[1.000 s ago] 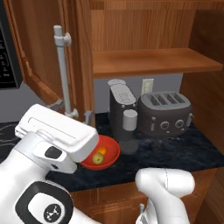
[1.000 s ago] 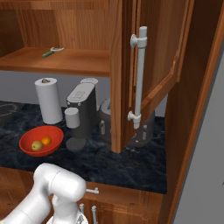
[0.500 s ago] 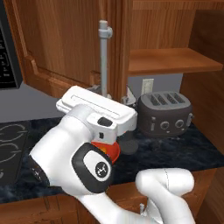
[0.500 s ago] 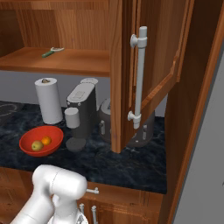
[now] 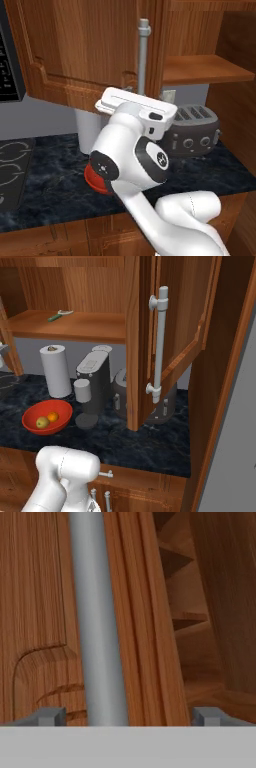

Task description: Open the cabinet. Pick the apple and tangerine from the cabinet and place them into the bowl. Then close the cabinet.

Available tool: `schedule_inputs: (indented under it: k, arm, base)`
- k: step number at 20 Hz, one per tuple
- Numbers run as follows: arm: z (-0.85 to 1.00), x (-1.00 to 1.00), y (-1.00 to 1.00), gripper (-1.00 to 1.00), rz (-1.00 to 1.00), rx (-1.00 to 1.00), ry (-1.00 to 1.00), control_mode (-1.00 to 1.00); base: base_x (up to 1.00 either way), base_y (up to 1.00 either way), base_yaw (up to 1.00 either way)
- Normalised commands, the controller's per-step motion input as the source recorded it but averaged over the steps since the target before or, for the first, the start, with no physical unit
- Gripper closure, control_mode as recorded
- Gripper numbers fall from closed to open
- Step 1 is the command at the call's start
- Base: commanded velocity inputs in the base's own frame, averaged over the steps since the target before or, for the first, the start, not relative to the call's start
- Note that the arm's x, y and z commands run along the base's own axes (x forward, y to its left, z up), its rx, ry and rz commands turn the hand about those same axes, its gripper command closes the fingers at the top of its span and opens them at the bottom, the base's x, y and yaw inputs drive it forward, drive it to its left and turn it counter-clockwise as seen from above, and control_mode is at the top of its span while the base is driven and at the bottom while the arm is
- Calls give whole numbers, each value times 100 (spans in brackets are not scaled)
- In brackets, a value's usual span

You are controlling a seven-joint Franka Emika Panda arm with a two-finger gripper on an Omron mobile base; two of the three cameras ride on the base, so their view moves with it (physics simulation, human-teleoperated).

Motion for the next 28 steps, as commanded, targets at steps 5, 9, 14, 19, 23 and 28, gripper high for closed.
schedule_inputs:
  k: [5, 9, 14, 19, 23, 28]
  arm:
    - [0, 67, -12, -100, 0, 1, 8, -100]
    - [0, 84, -5, -100, 0, 0, 9, -100]
    - [0, 91, -6, -100, 0, 0, 9, -100]
    - [-2, 82, -5, -100, 0, 0, 6, -100]
    - [0, 58, -5, -100, 0, 0, 2, -100]
    - [-3, 40, 0, -100, 0, 0, 0, -100]
  base:
    - [0, 0, 0]
    - [0, 0, 0]
    - [0, 0, 0]
    - [0, 0, 0]
    - [0, 0, 0]
    - [0, 0, 0]
